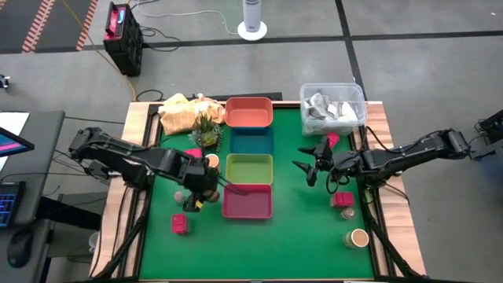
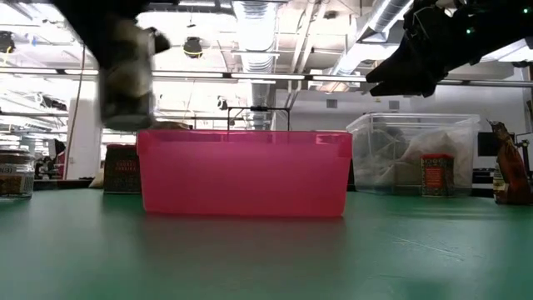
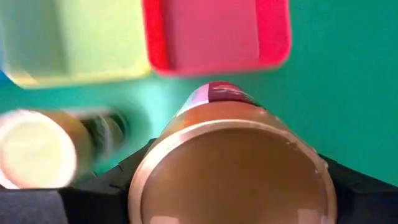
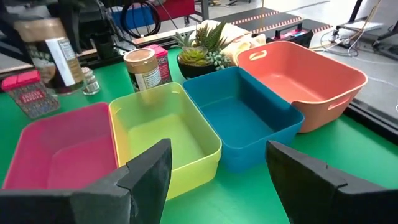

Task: Sort spices by type
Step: Put the bottom left gold spice bottle into the orange bin

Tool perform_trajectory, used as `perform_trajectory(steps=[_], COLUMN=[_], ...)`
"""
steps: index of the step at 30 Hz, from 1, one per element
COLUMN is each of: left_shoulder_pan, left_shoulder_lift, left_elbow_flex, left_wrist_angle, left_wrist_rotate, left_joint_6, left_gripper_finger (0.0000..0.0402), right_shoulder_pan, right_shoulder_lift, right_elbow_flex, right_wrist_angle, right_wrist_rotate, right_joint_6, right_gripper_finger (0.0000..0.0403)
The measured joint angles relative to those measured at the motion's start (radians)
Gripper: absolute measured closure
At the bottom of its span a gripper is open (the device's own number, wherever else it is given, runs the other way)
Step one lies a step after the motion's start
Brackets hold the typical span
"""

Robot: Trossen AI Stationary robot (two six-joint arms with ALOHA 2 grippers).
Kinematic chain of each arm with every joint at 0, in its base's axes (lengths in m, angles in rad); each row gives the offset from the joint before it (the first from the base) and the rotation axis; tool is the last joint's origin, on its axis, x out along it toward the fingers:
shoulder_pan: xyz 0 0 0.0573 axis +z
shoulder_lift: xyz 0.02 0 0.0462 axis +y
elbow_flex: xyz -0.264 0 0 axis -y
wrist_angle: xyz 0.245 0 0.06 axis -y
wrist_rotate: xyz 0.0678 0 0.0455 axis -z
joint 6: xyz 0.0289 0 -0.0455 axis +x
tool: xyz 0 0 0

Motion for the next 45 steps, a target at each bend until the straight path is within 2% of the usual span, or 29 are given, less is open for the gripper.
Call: perform_trajectory(steps=[4,9,14,21,32,37,45], left_shoulder_pan=[0.094,0.262,0.410,0.528,0.734,0.822,0.916], left_shoulder_lift=[0.011,0.041,0.150,0.321,0.542,0.611,0.671], left_elbow_flex=[0.061,0.120,0.195,0.349,0.627,0.675,0.681], left_wrist_angle=[0.056,0.101,0.088,0.070,-0.002,0.004,0.012], left_wrist_rotate=[-0.009,0.003,0.018,0.022,0.023,0.025,0.035], left_joint_6=[0.070,0.160,0.228,0.354,0.459,0.491,0.504], left_gripper_finger=[0.0132,0.0132,0.0132,0.0132,0.0132,0.0132,0.0132], right_shoulder_pan=[-0.003,-0.003,0.000,0.029,0.086,0.109,0.124], right_shoulder_lift=[0.001,0.002,0.019,0.068,0.053,0.053,0.053], right_elbow_flex=[0.000,0.000,0.000,-0.001,-0.001,-0.001,-0.001], right_wrist_angle=[0.010,0.034,0.074,0.095,0.103,0.101,0.105], right_wrist_rotate=[0.000,0.000,0.000,0.034,0.053,0.053,0.055], right_joint_6=[0.023,0.025,0.026,0.025,0.030,0.042,0.043], right_gripper_finger=[0.0117,0.0117,0.0117,0.0117,0.0117,0.0117,0.0117])
